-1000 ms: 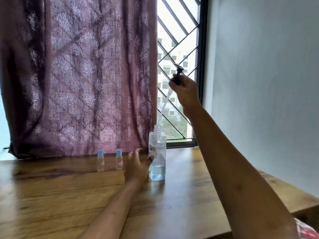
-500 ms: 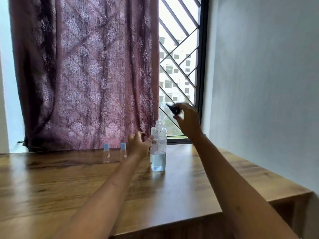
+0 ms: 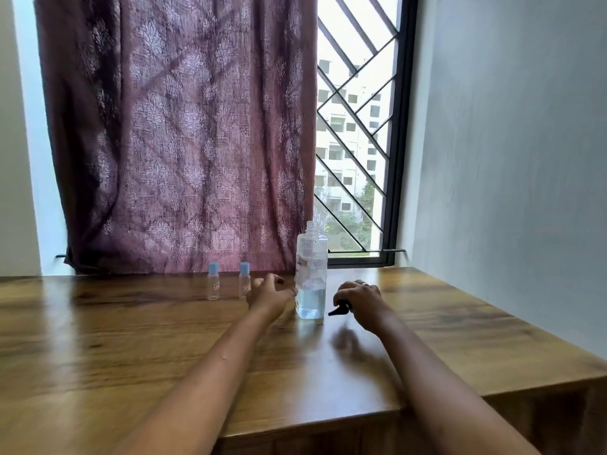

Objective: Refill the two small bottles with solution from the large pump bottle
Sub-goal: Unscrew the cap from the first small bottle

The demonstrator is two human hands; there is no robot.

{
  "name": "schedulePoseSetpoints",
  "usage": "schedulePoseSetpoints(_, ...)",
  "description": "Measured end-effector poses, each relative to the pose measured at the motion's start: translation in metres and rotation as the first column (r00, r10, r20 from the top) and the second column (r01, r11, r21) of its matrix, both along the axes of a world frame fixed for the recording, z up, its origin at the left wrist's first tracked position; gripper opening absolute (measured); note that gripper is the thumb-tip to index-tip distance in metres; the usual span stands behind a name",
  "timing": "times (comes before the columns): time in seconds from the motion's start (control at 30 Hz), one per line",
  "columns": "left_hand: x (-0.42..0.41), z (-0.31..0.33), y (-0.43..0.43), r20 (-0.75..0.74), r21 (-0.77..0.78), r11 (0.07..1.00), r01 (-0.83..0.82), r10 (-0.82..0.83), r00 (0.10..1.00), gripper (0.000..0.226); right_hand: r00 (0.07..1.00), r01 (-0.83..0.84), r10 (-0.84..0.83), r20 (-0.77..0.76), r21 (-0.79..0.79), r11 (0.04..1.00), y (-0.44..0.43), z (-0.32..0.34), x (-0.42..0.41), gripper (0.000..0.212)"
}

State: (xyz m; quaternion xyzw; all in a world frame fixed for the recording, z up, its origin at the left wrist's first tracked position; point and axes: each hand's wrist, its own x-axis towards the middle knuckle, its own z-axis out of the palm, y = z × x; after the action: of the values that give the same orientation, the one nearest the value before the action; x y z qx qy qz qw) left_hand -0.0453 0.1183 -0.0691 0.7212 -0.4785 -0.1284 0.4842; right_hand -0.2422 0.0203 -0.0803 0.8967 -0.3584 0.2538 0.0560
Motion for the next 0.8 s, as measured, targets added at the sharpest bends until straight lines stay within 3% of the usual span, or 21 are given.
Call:
schedulePoseSetpoints(0.2,0.026,-0.008,-0.001,0.028,0.044,0.999,-0.008,0.006,1.0,0.037,0.996,0.011,-0.005,-0.09,0.066,0.998,-0.011,-0.013,-0.002,0.035)
schedulePoseSetpoints(0.3,0.043,-0.011,-0.001,0.041,0.057,0.998,-0.006,0.004,0.999,0.035,0.994,0.027,-0.019,-0.111,0.077,0.997,-0.006,-0.008,-0.002,0.047)
schedulePoseSetpoints(0.4,0.06,-0.013,-0.001,0.051,0.049,0.999,-0.006,0.003,0.999,0.028,0.999,0.01,-0.006,0.049,-0.074,0.997,0.016,0.009,0.001,0.038)
schedulePoseSetpoints(0.5,0.074,-0.014,-0.003,0.061,0.035,0.999,-0.026,0.024,0.998,0.026,0.936,-0.083,0.179,0.304,-0.304,0.949,0.054,0.031,0.02,0.027)
schedulePoseSetpoints(0.6,0.086,-0.012,-0.005,0.062,0.032,0.996,-0.085,0.083,0.995,0.031,0.906,-0.217,0.333,0.261,-0.388,0.896,0.082,0.047,0.064,0.019)
schedulePoseSetpoints(0.7,0.101,-0.013,-0.003,0.072,-0.009,0.988,-0.154,0.154,0.986,0.038,0.838,-0.338,0.387,0.385,-0.19,0.922,0.085,0.043,0.125,0.02)
schedulePoseSetpoints(0.8,0.115,-0.017,-0.004,0.061,-0.056,0.987,-0.152,0.155,0.986,0.023,0.808,-0.308,0.162,0.567,0.171,0.936,0.065,0.028,0.179,0.022)
